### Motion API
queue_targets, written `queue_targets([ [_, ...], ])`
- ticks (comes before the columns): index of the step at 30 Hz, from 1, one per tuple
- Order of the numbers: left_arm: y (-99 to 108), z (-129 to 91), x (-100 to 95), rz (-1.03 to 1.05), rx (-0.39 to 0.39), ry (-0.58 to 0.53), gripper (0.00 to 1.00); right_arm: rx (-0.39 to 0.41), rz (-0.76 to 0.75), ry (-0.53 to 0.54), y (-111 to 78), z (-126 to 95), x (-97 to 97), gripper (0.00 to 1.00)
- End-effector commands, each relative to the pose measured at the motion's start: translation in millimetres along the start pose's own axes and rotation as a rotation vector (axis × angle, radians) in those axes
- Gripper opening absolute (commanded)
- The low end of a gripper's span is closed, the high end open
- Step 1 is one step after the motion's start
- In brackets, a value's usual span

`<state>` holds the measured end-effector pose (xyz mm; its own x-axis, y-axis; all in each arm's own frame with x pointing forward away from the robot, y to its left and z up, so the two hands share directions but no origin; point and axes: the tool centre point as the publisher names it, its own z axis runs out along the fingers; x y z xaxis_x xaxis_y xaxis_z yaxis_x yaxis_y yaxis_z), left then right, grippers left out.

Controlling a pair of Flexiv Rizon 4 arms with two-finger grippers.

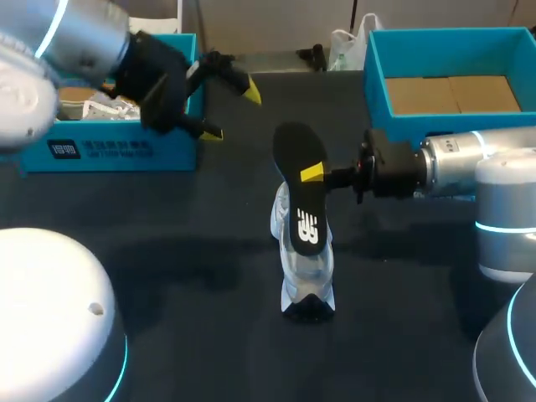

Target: Take the shoe out of the shoebox, open the shoe tongue, remove and reinsert the insole, then place the shoe into the shoebox

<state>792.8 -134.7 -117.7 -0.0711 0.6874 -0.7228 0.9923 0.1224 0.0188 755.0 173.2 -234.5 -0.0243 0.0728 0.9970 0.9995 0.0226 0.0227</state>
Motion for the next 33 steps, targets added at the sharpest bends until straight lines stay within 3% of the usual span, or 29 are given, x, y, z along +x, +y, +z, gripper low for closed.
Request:
queue_targets([
  [1,11.1,8.1,-19.7,-0.016,0.084,0.367,1.0,-0.002,0.007,-0.03,-2.9,1.7,5.8,0.0],
  [18,15.5,35.1,-51.1,0.115,0.084,0.617,1.0,-0.002,0.007,-0.03,-2.9,1.7,5.8,0.0],
  [33,27.8,55.8,-55.7,0.115,0.097,0.714,1.0,-0.002,0.007,-0.03,-2.9,1.7,5.8,0.0],
])
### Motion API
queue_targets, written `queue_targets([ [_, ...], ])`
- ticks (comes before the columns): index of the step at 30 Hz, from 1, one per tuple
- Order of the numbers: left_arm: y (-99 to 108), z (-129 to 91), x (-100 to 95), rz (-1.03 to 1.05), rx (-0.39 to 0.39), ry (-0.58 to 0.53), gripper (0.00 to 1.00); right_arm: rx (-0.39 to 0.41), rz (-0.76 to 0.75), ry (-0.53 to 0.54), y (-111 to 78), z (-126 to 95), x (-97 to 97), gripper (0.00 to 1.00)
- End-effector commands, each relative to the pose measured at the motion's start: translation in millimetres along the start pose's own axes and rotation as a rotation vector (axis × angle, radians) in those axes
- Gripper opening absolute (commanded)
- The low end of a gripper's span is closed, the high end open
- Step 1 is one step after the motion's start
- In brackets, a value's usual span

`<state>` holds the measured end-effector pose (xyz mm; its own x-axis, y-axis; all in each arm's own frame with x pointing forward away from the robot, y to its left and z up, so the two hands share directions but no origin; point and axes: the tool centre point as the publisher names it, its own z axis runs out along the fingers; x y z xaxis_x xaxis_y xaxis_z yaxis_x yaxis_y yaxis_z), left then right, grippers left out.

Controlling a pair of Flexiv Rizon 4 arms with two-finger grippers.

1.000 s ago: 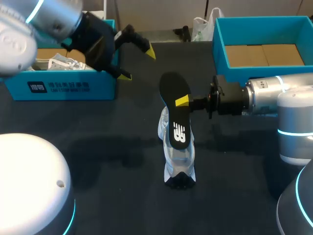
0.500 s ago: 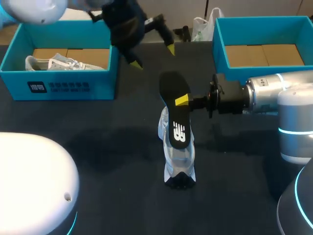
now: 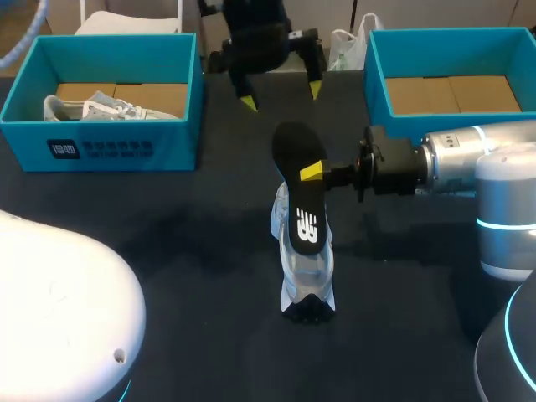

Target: Take the shoe out of the shoebox, open the shoe tongue, remove and reinsert the insole, then place the shoe into the shoebox

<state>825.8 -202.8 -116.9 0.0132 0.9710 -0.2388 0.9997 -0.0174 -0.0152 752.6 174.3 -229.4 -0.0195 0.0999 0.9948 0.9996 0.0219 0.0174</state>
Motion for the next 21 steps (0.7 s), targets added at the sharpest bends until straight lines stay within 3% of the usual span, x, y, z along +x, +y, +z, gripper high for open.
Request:
queue_targets([
  [1,4.8,0.1,-8.1,0.004,0.005,0.149,1.0,-0.001,0.001,-0.003,-0.6,1.0,0.6,0.0],
  [9,9.3,9.4,-18.4,0.036,0.037,0.156,1.0,-0.001,0.001,-0.003,-0.6,1.0,0.6,0.0],
  [13,10.0,12.1,-17.6,0.042,0.005,0.131,1.0,-0.001,0.001,-0.003,-0.6,1.0,0.6,0.0],
  [17,7.1,7.6,-7.6,0.017,-0.032,0.019,1.0,-0.001,0.001,-0.003,-0.6,1.0,0.6,0.0],
  [21,4.3,2.3,6.6,-0.058,-0.014,-0.133,1.0,-0.001,0.001,-0.003,-0.6,1.0,0.6,0.0],
])
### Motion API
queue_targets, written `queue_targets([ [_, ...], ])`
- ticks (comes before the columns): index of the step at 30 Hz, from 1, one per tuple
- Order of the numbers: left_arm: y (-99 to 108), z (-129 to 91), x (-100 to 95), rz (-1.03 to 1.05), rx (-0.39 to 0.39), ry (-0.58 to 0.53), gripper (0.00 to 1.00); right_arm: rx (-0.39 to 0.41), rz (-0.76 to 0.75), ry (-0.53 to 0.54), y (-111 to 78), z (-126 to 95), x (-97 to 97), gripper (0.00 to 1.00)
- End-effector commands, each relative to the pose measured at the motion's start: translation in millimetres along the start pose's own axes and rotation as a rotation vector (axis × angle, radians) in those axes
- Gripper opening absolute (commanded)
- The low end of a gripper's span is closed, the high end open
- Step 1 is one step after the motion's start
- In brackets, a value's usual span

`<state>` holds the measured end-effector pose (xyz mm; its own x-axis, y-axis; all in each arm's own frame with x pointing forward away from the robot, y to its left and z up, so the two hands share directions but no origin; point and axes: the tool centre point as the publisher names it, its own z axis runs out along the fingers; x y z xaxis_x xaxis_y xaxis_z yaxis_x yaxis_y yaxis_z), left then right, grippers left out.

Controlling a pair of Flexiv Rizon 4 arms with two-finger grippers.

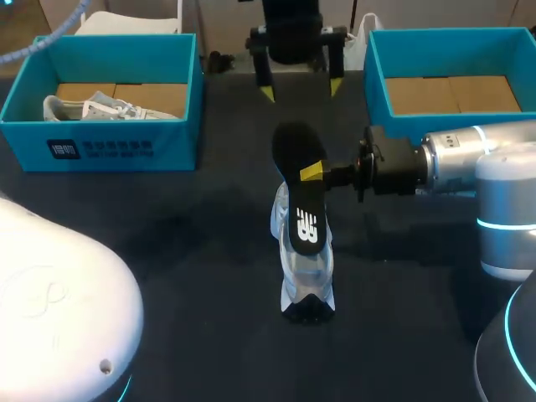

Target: Take the shoe out of the shoebox, open the shoe tongue, remove and reinsert the insole, then place the shoe into the shoebox

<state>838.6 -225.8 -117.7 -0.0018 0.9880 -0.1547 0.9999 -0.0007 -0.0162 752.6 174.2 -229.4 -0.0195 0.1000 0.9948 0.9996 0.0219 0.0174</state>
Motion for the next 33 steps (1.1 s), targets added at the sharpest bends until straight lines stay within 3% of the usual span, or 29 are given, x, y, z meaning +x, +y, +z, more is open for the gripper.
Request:
queue_targets([
  [1,-9.7,-3.3,34.2,-0.052,-0.009,-0.281,1.0,-0.001,0.001,-0.003,-0.6,1.0,0.6,0.0],
  [7,-19.2,-8.7,57.8,-0.132,0.01,-0.56,1.0,-0.001,0.001,-0.003,-0.6,1.0,0.6,0.0],
  [14,-29.3,-12.4,70.5,-0.18,0.009,-0.762,1.0,-0.001,0.001,-0.003,-0.6,1.0,0.6,0.0],
  [16,-30.0,-12.1,74.6,-0.198,-0.037,-0.777,1.0,-0.001,0.001,-0.003,-0.6,1.0,0.6,0.0],
  [26,-30.0,-12.1,74.6,-0.198,-0.037,-0.777,1.0,-0.001,0.001,-0.003,-0.6,1.0,0.6,0.0],
  [27,-34.0,-14.3,72.7,-0.182,-0.096,-0.781,1.0,-0.001,0.001,-0.003,-0.6,1.0,0.6,0.0],
  [33,-30.0,1.5,86.0,-0.192,-0.069,-0.95,1.0,-0.001,0.001,-0.003,-0.6,1.0,0.6,0.0],
])
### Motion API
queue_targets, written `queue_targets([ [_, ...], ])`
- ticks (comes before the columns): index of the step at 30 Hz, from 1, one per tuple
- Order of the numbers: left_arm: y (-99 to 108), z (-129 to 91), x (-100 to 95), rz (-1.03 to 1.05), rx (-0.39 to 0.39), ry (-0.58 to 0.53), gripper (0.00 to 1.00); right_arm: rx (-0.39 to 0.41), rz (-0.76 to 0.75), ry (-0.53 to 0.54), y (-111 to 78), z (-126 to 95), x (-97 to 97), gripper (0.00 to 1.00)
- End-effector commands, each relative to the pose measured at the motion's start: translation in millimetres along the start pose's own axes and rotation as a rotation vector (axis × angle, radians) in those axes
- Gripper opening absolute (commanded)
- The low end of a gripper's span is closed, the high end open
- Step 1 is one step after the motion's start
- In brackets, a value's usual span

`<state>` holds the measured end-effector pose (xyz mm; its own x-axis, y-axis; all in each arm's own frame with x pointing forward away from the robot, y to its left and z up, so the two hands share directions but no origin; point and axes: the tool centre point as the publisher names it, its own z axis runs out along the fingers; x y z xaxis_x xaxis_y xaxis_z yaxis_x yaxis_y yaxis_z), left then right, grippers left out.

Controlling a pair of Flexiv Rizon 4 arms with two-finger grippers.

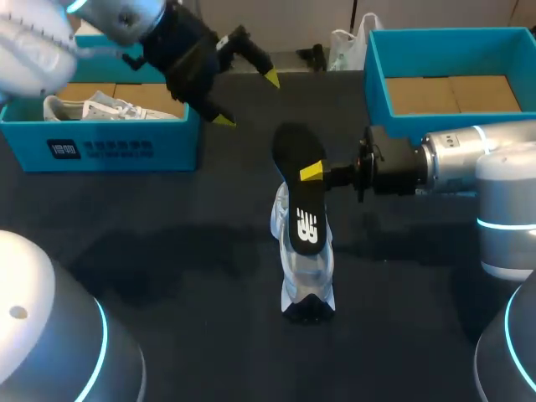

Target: Take the shoe out of the shoebox, open the shoe tongue, remove and reinsert the insole, then place the shoe into the shoebox

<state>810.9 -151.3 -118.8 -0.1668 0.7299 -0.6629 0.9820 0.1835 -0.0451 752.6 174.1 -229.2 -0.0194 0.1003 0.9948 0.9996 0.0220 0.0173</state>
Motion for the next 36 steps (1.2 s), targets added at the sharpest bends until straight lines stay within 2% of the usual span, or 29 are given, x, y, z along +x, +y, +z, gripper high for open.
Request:
queue_targets([
  [1,1.0,3.1,20.8,-0.026,0.035,-0.414,1.0,-0.002,0.001,-0.003,-0.6,1.1,0.5,0.0],
  [4,5.7,2.1,30.8,-0.095,0.068,-0.557,1.0,-0.002,0.001,-0.003,-0.6,1.1,0.5,0.0],
  [14,5.7,2.1,30.8,-0.095,0.068,-0.557,1.0,-0.002,0.001,-0.003,-0.6,1.1,0.5,0.0],
  [18,1.2,23.2,42.4,-0.088,0.023,-0.586,1.0,-0.002,0.001,-0.003,-0.6,1.1,0.5,0.0],
  [19,1.1,27.3,46.0,-0.088,0.035,-0.614,1.0,-0.002,0.001,-0.003,-0.6,1.1,0.5,0.0],
  [23,7.0,41.8,55.2,-0.107,0.001,-0.658,1.0,-0.002,0.001,-0.003,-0.6,1.1,0.5,0.0],
  [24,7.7,43.6,57.7,-0.097,-0.016,-0.692,1.0,-0.002,0.001,-0.003,-0.6,1.1,0.5,0.0],
  [26,7.9,45.0,60.4,-0.094,-0.001,-0.742,1.0,-0.002,0.001,-0.003,-0.6,1.1,0.5,0.0],
  [27,7.6,46.3,61.3,-0.096,-0.017,-0.746,1.0,-0.002,0.001,-0.003,-0.6,1.1,0.5,0.0],
  [36,-0.9,62.5,64.4,-0.018,-0.004,-0.847,1.0,-0.002,0.001,-0.003,-0.6,1.1,0.5,0.0],
])
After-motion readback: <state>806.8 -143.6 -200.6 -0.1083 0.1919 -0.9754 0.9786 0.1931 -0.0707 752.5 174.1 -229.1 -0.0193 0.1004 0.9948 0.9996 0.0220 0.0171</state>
